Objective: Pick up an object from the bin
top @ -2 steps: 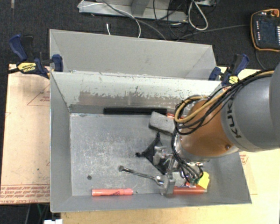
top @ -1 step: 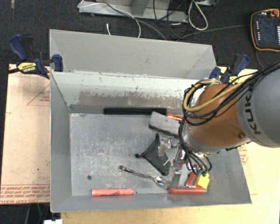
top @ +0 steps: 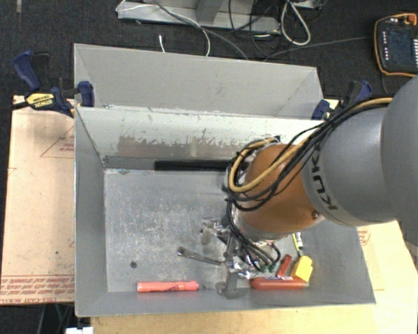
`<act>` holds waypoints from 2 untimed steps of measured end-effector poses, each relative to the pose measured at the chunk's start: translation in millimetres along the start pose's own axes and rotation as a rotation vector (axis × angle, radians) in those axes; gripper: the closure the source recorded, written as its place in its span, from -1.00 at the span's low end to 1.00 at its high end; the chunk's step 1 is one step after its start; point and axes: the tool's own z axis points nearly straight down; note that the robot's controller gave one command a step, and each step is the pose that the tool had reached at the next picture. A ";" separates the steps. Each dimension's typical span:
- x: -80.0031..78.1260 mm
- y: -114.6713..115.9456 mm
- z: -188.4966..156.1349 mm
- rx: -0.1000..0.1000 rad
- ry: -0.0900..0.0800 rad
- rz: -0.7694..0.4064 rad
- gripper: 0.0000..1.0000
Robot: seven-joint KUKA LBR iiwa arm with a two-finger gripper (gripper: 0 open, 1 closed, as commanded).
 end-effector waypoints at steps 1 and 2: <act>-5.3 -9.2 29.5 0.004 -0.008 0.197 -1.00; 4.3 -31.1 28.3 -0.002 -0.004 0.316 1.00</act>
Offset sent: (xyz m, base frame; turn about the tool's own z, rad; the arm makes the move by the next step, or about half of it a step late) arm 0.0007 -0.0323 -0.0290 0.3180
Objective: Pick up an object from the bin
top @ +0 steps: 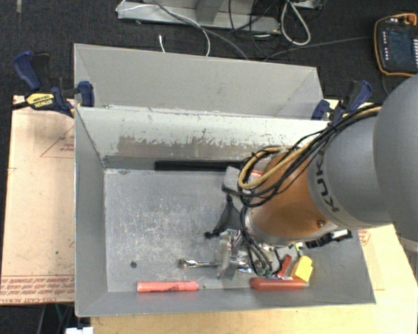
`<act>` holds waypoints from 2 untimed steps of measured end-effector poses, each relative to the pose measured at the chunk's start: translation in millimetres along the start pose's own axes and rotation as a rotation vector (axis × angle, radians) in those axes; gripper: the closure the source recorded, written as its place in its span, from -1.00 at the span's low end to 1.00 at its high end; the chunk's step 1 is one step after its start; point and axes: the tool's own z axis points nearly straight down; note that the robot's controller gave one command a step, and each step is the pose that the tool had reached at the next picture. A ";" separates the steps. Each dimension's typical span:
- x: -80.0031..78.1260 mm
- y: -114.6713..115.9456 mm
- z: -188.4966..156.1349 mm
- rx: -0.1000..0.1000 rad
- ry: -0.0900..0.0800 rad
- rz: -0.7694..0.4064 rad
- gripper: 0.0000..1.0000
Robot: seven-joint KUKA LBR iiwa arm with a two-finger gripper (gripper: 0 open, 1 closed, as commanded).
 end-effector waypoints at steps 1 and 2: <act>0.0 0.0 0.0 0.000 0.000 0.000 1.00; 0.2 0.1 -5.5 0.000 0.000 -0.001 1.00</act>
Offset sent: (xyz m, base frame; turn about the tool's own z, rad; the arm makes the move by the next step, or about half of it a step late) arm -0.0002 0.0000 0.0112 -0.0001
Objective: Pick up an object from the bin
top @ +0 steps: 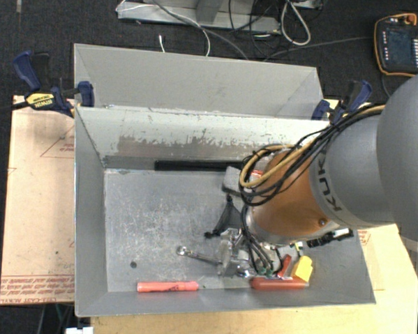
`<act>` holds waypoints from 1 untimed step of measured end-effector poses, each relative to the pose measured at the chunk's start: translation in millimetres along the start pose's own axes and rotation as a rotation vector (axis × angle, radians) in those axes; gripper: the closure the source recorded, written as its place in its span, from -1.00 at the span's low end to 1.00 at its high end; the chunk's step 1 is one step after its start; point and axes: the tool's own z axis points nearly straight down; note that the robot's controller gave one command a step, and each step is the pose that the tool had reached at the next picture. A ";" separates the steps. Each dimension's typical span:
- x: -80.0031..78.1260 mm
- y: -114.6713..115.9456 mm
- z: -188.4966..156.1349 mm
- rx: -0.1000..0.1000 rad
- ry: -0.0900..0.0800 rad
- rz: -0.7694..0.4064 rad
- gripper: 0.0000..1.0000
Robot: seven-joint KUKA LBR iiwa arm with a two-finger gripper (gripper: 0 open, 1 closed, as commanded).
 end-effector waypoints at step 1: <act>-0.2 0.2 -3.3 0.000 0.000 -0.001 1.00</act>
Offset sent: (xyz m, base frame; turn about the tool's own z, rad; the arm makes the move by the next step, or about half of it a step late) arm 0.0002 0.0002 0.1231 -0.0006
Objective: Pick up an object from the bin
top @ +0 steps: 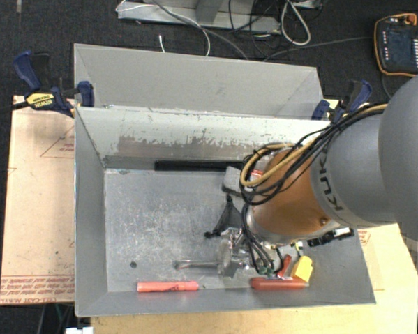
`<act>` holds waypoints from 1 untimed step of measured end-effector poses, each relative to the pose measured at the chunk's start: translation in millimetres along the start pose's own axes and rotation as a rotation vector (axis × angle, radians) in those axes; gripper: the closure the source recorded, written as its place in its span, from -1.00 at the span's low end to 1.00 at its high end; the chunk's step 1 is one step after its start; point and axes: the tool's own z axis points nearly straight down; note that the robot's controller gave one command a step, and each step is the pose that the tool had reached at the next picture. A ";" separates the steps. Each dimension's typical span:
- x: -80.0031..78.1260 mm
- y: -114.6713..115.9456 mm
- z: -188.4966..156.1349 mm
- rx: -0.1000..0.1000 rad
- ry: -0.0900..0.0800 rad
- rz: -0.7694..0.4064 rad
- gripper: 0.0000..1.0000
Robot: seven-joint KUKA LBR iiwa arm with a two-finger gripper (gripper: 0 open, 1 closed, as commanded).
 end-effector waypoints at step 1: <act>2.6 -0.2 -34.4 0.002 0.010 0.000 1.00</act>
Offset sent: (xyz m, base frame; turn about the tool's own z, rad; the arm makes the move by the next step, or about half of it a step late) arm -0.0035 0.0001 0.0239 -0.0002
